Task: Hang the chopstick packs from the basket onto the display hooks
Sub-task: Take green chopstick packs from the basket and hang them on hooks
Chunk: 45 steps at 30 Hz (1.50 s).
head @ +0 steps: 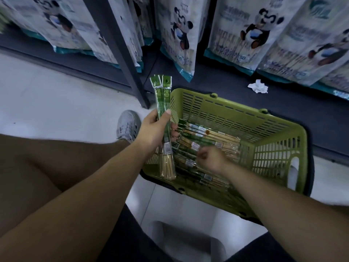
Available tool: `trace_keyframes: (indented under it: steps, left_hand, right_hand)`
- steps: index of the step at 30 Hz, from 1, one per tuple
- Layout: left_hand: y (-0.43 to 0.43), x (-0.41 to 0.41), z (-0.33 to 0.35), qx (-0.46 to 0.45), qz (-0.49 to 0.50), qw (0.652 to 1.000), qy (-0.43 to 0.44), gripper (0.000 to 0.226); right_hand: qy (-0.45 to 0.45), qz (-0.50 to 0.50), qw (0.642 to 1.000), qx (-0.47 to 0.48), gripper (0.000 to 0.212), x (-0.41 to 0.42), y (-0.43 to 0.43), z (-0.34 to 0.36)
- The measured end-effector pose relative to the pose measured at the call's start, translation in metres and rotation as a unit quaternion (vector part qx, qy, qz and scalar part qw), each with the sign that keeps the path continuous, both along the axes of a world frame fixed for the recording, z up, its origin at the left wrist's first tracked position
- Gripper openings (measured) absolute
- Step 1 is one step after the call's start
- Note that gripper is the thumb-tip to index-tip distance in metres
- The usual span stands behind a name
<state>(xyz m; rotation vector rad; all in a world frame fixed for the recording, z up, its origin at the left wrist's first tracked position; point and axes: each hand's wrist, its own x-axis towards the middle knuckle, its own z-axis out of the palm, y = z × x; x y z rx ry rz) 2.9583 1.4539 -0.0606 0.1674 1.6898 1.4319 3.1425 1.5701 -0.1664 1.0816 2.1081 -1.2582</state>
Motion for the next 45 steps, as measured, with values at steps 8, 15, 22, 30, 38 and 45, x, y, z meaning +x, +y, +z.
trace_keyframes:
  steps: [8,15,22,30,38,45]
  left_hand:
    - [0.004,0.003,-0.019,-0.007,-0.035,0.999,0.018,0.024]
    - [-0.002,0.0,-0.029,0.009,-0.072,0.997,-0.008,0.008]
    - [-0.004,0.002,-0.034,0.001,-0.065,0.997,-0.031,0.006]
    - [-0.006,0.002,-0.035,0.012,-0.047,0.996,-0.075,0.008]
    - [-0.009,0.004,-0.037,-0.019,-0.045,0.998,-0.048,0.009]
    - [0.001,0.02,-0.029,-0.011,-0.049,0.998,-0.034,0.047]
  right_hand:
    - [-0.064,0.114,0.984,0.12,0.05,0.035,-0.029,-0.046]
    - [-0.053,0.182,0.974,0.123,0.031,0.029,-0.019,-0.049]
    - [-0.038,0.222,0.969,0.104,0.034,0.033,-0.02,-0.046]
    - [-0.054,0.245,0.964,0.091,0.018,0.027,-0.022,-0.046]
    - [0.043,-0.009,0.999,-0.012,0.021,0.027,0.005,-0.012]
    - [0.199,-0.099,0.974,-0.05,0.025,-0.026,-0.006,0.077]
